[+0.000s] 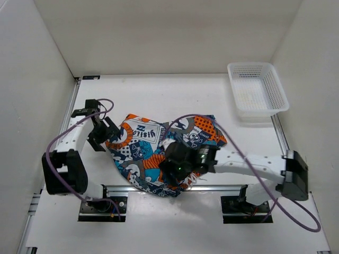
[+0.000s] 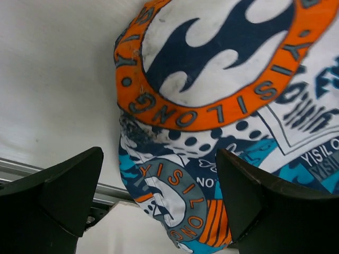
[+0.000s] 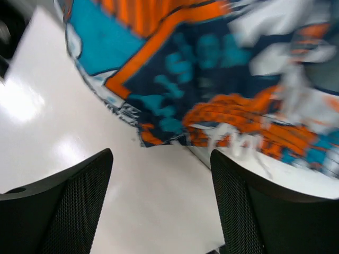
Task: Fold and stack the shorts
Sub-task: Flatten the shorts out
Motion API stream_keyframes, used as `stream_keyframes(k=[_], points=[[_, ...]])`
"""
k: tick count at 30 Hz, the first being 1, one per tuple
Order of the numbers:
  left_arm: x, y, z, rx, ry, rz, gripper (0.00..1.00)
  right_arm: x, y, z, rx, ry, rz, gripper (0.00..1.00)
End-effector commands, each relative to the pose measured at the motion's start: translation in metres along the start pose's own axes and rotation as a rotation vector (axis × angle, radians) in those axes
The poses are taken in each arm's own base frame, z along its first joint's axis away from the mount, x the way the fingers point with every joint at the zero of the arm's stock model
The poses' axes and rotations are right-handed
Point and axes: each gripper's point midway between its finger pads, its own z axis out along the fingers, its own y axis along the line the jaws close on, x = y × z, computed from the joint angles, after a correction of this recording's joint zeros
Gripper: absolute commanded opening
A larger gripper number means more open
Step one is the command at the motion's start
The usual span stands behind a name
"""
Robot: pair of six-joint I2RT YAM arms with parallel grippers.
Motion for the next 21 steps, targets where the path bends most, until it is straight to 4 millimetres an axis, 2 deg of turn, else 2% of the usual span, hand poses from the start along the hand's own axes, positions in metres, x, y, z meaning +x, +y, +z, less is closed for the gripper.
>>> stream_keyframes(k=[1,2,3,7,8,11,14,15,16,17,18,19,21], points=[[-0.012,-0.016,0.009,0.071,-0.015,-0.038,0.99,0.002,0.038,0.017,-0.073,0.017,-0.091,0.79],[-0.016,-0.014,0.012,0.066,-0.014,-0.052,1.0,0.011,0.046,0.027,-0.081,0.063,-0.127,0.79],[-0.021,-0.013,0.019,0.054,-0.003,-0.054,1.0,0.008,0.052,0.029,-0.087,0.064,-0.147,0.79],[-0.035,-0.007,0.036,0.015,0.011,-0.061,0.99,0.02,0.051,0.054,-0.053,0.135,-0.204,0.79],[-0.036,-0.006,0.04,0.011,0.017,-0.052,0.96,0.024,0.049,0.063,-0.043,0.152,-0.205,0.78],[-0.037,-0.004,0.049,-0.015,0.032,-0.054,0.89,0.027,0.042,0.074,0.001,0.165,-0.209,0.73],[-0.039,-0.004,0.055,-0.017,0.035,-0.054,0.72,0.028,0.037,0.08,0.035,0.171,-0.19,0.42],[-0.041,-0.004,0.058,-0.027,0.034,-0.054,0.64,0.027,0.035,0.08,0.046,0.165,-0.191,0.19],[-0.043,-0.005,0.059,-0.028,0.035,-0.054,0.41,0.025,0.032,0.081,0.068,0.151,-0.178,0.09],[-0.041,-0.003,0.064,-0.038,0.05,-0.055,0.27,0.026,0.029,0.08,0.088,0.157,-0.17,0.02],[-0.041,-0.003,0.064,-0.038,0.05,-0.055,0.15,0.026,0.024,0.079,0.111,0.155,-0.173,0.0],[-0.04,-0.002,0.067,-0.045,0.062,-0.047,0.1,0.027,0.019,0.076,0.145,0.161,-0.161,0.0],[-0.041,-0.005,0.066,-0.03,0.061,-0.047,0.1,0.016,0.001,0.07,0.217,0.138,-0.148,0.0]])
